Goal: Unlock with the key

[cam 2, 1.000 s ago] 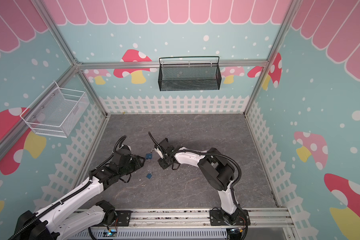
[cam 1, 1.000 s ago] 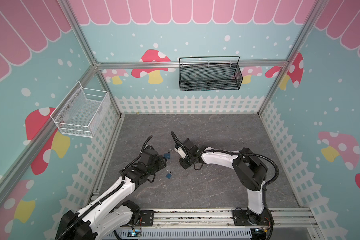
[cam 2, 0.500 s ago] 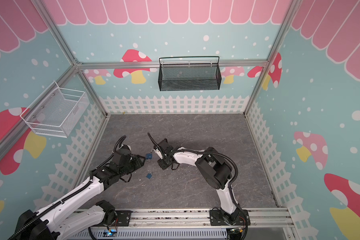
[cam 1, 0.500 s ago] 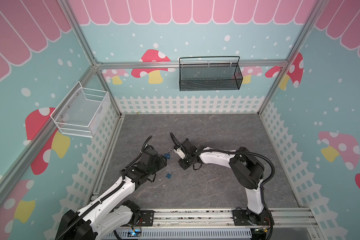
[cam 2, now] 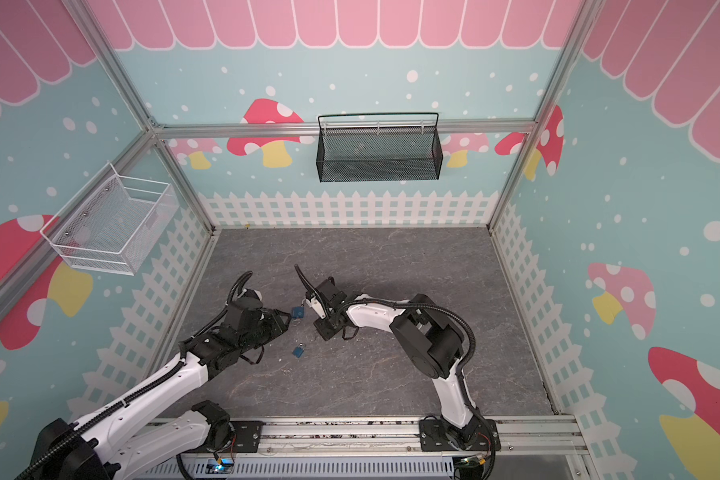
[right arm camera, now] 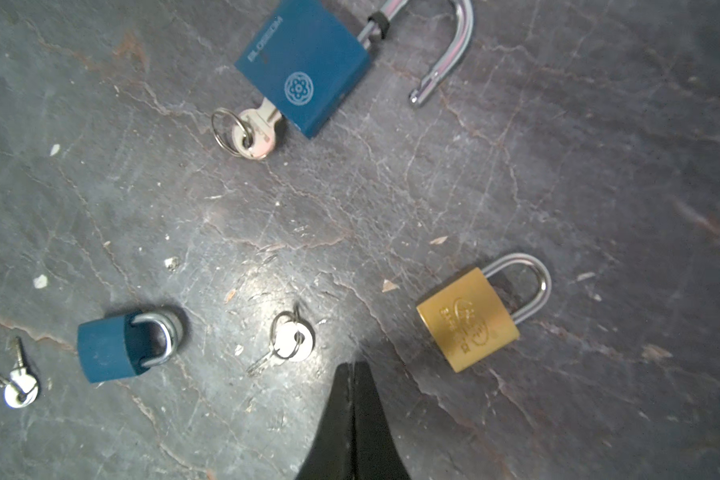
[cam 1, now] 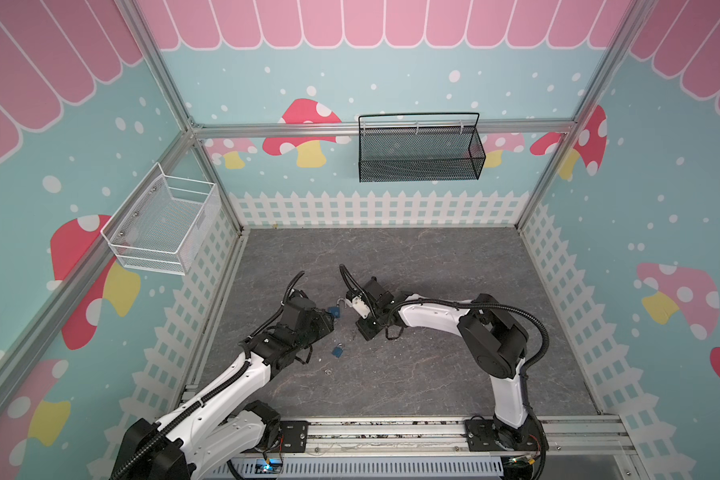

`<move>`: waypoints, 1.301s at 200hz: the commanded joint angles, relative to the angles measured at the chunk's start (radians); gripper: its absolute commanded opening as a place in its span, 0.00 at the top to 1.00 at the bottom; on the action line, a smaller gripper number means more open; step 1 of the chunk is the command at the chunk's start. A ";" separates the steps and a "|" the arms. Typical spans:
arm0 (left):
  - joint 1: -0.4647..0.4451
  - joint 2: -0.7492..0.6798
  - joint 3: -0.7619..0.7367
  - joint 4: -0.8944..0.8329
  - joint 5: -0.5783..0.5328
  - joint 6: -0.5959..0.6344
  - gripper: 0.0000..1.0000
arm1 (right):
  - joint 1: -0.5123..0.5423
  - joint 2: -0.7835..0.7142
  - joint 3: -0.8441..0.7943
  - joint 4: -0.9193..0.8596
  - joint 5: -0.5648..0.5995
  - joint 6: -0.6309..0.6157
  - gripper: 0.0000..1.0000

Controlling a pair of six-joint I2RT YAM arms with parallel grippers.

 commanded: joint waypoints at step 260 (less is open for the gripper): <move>0.031 -0.163 -0.061 -0.027 -0.062 -0.063 0.53 | 0.064 0.076 0.071 0.020 0.080 -0.010 0.85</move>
